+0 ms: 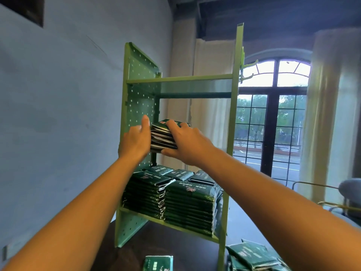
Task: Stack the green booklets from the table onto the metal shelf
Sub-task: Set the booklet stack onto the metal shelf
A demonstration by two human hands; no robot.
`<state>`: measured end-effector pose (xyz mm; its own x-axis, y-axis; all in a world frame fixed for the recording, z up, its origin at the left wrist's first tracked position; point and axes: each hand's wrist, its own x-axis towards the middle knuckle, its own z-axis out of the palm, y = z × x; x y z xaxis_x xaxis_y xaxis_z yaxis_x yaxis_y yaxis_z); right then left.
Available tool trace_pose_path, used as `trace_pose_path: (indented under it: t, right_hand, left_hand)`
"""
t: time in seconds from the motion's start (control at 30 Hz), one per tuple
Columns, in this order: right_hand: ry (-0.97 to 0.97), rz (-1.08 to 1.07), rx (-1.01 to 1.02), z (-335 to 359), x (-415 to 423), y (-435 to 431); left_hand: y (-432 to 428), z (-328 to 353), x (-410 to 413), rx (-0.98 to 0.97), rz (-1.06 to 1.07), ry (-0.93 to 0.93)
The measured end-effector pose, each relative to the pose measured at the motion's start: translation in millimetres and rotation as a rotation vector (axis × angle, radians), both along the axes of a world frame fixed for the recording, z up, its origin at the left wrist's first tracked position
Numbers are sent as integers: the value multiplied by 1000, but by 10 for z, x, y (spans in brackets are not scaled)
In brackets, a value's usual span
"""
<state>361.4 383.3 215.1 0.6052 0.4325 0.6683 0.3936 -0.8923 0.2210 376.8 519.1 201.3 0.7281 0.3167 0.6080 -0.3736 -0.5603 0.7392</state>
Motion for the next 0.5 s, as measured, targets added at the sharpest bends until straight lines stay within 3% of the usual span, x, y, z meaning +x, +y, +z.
trace_pose_path:
  t: [0.2, 0.5]
  right_hand:
    - [115, 6, -7, 103, 211, 59]
    - [295, -96, -31, 251, 818, 260]
  left_hand:
    - [203, -490, 289, 216, 74, -152]
    - [186, -821, 607, 186, 55, -395]
